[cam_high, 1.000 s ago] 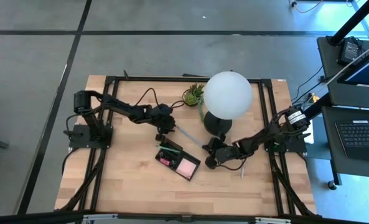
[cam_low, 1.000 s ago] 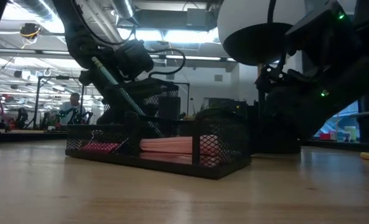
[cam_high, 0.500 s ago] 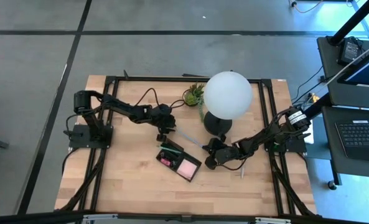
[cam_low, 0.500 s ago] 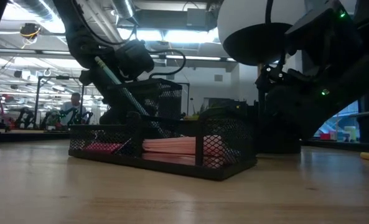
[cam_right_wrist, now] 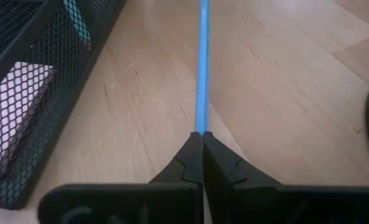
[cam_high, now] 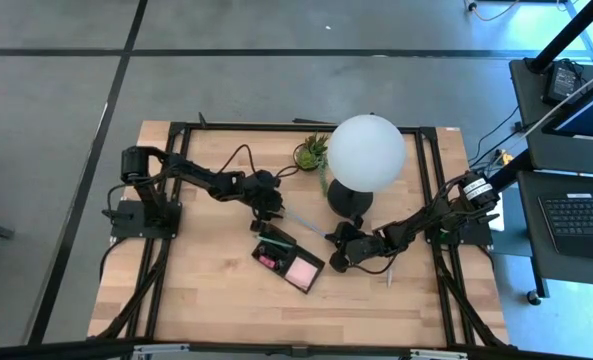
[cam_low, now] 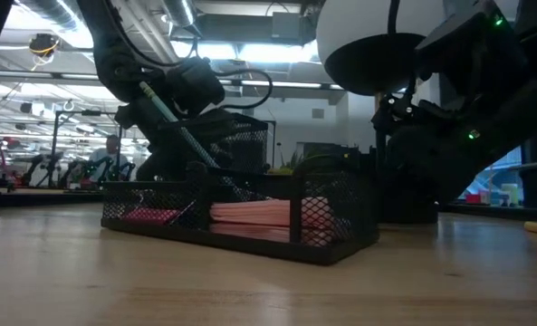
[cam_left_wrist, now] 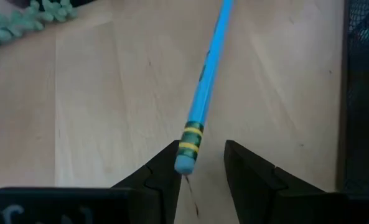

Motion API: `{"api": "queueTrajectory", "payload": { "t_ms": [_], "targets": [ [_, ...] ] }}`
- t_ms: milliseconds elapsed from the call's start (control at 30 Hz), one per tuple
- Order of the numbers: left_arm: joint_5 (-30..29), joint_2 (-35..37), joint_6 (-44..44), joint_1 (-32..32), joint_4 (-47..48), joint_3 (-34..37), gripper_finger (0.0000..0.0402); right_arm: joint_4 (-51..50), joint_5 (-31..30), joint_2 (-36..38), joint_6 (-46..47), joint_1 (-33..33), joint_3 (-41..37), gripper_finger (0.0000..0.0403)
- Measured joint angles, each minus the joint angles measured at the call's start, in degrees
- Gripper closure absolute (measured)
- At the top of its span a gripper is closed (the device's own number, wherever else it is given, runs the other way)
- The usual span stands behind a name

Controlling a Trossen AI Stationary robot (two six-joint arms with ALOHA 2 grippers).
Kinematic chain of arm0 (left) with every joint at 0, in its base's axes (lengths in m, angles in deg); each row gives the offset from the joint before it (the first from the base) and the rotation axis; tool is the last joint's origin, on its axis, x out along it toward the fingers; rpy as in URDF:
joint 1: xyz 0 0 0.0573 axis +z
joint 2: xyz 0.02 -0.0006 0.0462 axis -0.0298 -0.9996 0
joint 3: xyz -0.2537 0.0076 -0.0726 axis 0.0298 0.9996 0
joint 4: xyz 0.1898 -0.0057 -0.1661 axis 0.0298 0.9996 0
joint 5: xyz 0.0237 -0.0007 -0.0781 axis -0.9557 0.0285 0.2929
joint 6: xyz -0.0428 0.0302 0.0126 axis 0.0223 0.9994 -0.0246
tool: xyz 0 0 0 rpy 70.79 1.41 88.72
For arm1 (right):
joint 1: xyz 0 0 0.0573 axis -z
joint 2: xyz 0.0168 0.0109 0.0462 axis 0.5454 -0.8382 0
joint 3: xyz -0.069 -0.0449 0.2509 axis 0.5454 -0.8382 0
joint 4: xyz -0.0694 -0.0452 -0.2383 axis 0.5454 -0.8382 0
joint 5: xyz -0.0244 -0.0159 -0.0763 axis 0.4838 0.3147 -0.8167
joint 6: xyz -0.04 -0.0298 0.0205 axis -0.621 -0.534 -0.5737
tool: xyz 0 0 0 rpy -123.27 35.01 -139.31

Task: Pick and place office supplies into organizer
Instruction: Put the blue pencil into the desk organizer

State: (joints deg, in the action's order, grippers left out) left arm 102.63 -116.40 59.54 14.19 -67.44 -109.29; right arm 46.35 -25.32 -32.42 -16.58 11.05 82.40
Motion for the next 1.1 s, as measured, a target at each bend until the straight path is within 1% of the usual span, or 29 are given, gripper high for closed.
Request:
{"api": "queueTrajectory", "payload": {
  "t_ms": [133,267,433,567,700,867,1100],
  "targets": [
    [-0.19,0.0,0.01,-0.5,-1.72,-0.01,0.0286,0.02,-0.02,-0.02,0.0,0.0,0.0,0.0398],
    [-3.7,0.07,0.0,-0.45,-4.68,-0.02,0.0286,0.03,-0.02,-0.02,0.03,0.0,-0.02,0.0398],
    [-3.89,0.11,0.01,-0.34,-5.52,-0.02,0.0291,0.13,-0.02,-0.02,0.07,0.0,-0.07,0.0398],
    [-3.88,0.13,-0.01,-0.34,-5.46,-0.02,0.0314,0.13,-0.04,-0.04,0.04,0.0,-0.07,0.0398],
    [-3.87,0.2,0.03,-0.38,-5.45,-0.02,0.0347,0.13,-0.04,-0.04,0.04,0.0,-0.07,0.0398],
    [-3.27,0.2,3.49,-0.45,-4.44,-0.02,0.0385,0.02,-0.22,-0.02,0.02,-0.02,-0.13,0.0397],
    [-3.45,0.22,5.58,-0.49,-4.44,-0.02,0.0387,0.43,-0.26,-0.03,-0.38,-0.07,-0.17,0.0397]
  ]
}}
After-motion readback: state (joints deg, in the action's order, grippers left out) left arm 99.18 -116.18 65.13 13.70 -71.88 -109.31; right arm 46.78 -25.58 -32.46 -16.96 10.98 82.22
